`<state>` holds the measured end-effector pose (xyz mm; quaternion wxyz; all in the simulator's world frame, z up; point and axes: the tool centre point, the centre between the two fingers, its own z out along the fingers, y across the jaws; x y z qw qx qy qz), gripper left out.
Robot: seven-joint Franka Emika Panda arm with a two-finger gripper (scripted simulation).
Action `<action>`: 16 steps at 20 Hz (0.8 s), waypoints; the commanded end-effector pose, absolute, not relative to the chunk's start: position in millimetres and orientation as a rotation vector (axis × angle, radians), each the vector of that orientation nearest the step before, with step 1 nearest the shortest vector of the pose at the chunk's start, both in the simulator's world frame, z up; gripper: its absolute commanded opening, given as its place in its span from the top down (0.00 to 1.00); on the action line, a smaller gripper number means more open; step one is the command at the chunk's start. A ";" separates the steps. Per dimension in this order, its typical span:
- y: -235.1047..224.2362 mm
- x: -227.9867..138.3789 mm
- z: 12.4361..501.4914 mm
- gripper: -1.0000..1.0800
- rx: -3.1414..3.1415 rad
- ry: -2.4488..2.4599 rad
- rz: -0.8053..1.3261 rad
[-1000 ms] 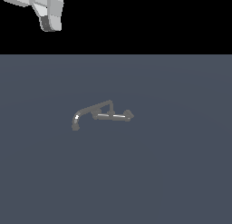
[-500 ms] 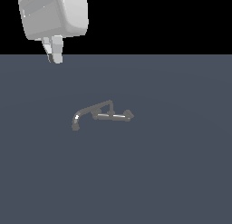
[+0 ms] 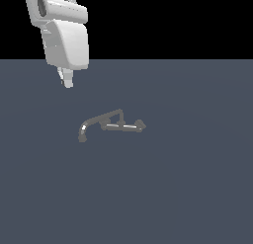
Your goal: Turn on the faucet by rotating a designated handle.
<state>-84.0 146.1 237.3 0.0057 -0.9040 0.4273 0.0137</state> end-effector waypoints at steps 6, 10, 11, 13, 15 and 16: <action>151.4 -49.7 203.3 1.00 -2.741 1.511 0.035; 152.0 -30.1 183.9 1.00 -2.688 1.607 0.030; 151.9 -24.9 178.8 1.00 -2.674 1.633 0.028; 151.2 -13.9 168.1 1.00 -2.642 1.685 0.025; 150.0 -2.1 156.6 1.00 -2.608 1.741 0.022; 149.2 4.0 150.6 1.00 -2.589 1.770 0.020</action>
